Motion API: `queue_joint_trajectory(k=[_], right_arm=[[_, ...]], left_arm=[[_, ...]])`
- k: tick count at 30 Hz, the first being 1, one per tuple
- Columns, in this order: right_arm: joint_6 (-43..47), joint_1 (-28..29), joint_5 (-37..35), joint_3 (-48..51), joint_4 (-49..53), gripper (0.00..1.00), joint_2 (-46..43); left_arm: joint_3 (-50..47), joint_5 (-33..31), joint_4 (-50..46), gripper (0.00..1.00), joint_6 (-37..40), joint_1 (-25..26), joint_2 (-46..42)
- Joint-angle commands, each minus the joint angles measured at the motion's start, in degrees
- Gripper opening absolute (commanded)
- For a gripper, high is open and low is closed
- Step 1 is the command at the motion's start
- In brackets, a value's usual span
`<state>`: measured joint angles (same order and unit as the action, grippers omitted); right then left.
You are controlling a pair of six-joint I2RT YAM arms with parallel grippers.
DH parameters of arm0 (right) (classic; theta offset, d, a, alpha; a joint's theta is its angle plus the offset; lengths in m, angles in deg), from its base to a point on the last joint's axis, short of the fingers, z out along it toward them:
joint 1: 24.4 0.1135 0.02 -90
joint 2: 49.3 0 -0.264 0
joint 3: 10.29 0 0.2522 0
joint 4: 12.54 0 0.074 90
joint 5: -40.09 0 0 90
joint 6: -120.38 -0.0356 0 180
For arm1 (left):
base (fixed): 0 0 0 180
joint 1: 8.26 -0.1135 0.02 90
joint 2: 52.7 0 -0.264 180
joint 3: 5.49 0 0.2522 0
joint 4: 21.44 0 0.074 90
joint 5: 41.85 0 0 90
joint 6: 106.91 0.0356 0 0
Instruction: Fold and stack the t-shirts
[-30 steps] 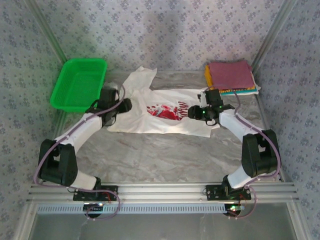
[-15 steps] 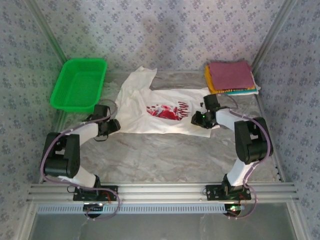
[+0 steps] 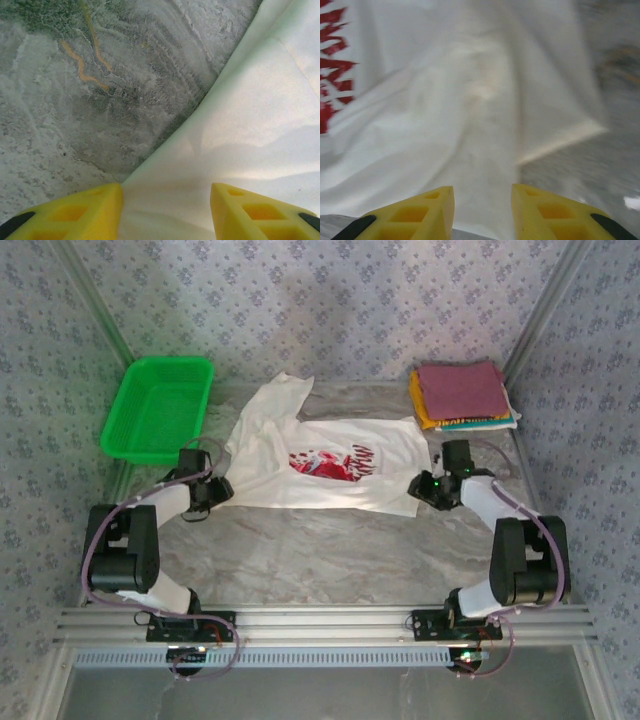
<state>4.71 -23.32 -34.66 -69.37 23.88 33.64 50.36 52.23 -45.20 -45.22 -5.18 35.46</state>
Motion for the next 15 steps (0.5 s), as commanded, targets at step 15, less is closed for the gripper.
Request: queue_joint_trajectory(k=[15], right_arm=[[3.14, 2.22, 5.47, 3.92, -3.13, 0.09, 5.04]], left_arm=[[1.16, 1.11, -10.45, 0.55, 0.94, -3.32, -10.03]])
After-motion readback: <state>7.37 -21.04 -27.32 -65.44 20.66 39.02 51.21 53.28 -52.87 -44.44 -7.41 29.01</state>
